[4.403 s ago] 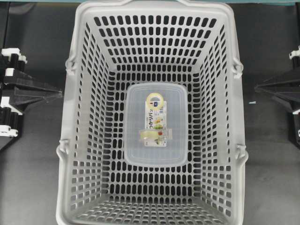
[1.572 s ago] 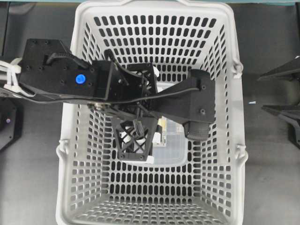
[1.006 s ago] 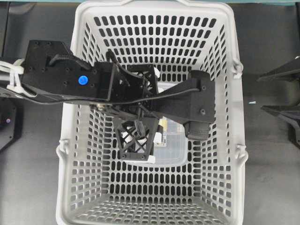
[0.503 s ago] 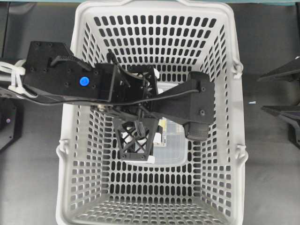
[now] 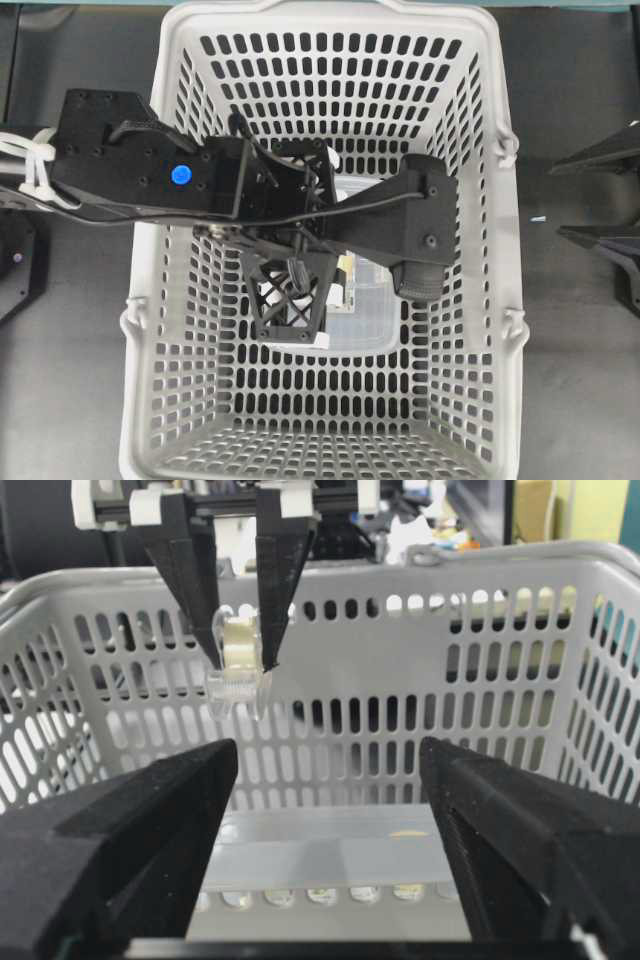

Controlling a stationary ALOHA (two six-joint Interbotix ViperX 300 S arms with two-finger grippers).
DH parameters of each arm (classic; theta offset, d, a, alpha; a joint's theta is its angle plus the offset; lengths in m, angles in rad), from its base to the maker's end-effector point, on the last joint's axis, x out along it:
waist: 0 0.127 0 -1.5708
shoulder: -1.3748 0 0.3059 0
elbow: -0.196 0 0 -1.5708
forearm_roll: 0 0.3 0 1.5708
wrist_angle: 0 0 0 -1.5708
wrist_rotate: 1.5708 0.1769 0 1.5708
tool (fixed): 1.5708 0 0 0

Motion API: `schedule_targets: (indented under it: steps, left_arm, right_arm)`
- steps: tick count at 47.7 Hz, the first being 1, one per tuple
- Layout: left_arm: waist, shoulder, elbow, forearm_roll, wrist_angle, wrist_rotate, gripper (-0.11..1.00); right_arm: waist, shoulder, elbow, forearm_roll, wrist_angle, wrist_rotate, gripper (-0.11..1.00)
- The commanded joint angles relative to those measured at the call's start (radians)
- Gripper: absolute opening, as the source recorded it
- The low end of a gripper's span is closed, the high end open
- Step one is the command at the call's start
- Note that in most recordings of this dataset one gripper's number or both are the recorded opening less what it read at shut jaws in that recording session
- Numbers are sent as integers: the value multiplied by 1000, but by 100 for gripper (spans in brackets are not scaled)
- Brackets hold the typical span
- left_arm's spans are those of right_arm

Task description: Pick up the tape dispenser from the shopping basket with the left arm.

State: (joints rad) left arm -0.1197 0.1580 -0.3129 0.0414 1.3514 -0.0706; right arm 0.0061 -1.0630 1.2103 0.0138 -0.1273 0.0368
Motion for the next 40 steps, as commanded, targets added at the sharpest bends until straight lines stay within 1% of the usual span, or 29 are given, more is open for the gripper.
schedule_targets:
  steps: [1, 40]
  left_arm:
    - [-2, -15, -9, 3, -5, -2, 28]
    - [0, -15, 5, 3, -5, -2, 28]
  right_arm:
    - [2, 6, -5, 3, -5, -2, 71]
    - [2, 6, -3, 3, -5, -2, 71]
